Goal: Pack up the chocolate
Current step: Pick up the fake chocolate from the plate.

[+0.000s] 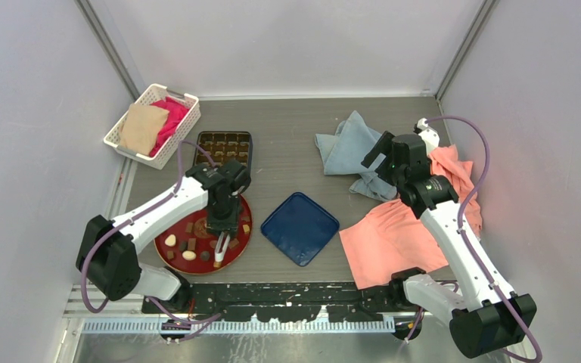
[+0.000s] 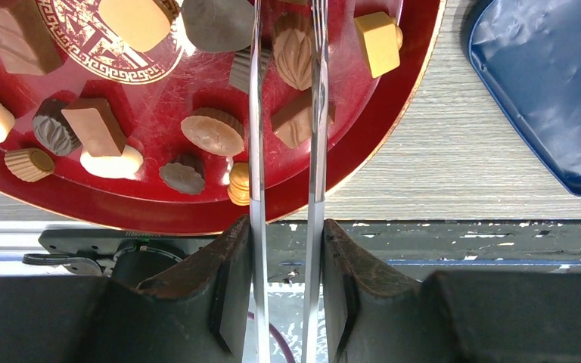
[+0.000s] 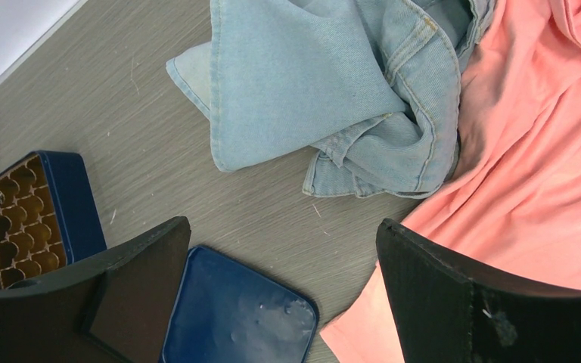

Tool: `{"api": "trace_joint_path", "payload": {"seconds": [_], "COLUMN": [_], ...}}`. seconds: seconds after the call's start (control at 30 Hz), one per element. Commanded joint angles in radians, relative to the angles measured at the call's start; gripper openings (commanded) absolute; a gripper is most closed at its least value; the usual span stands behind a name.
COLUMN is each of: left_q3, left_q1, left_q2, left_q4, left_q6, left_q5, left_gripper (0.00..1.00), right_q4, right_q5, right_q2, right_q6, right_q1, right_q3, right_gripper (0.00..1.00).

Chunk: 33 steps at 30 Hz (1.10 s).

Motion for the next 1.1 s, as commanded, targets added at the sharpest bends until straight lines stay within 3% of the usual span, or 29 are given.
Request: {"api": "trace_joint_path", "payload": {"seconds": [0.0, 0.43, 0.73, 1.07], "left_q3": [0.019, 0.221, 0.325, 0.436], "left_q1": [-0.002, 0.035, 0.164, 0.322], "left_q2": [-0.028, -0.084, -0.060, 0.070], "left_q4": [-0.002, -0.121, -0.114, 0.017], "left_q6": [-0.023, 0.021, 0.102, 0.188], "left_q5": [-0.004, -0.129, -0.153, -0.164], "left_gripper": [0.30, 0.09, 0.03, 0.00], "right_q4": [0.043, 0.043, 0.044, 0.043], "right_q5": [0.008, 0.010, 0.012, -0.005], "right_q2": [-0.006, -0.008, -0.015, 0.015], "right_q6": [0.011, 0.008, 0.007, -0.011], "right_q1": [0.000, 0.000, 0.001, 0.000], "right_q3": [0.002, -0.001, -0.008, 0.020], "right_gripper": [0.98, 0.99, 0.99, 0.99]}}
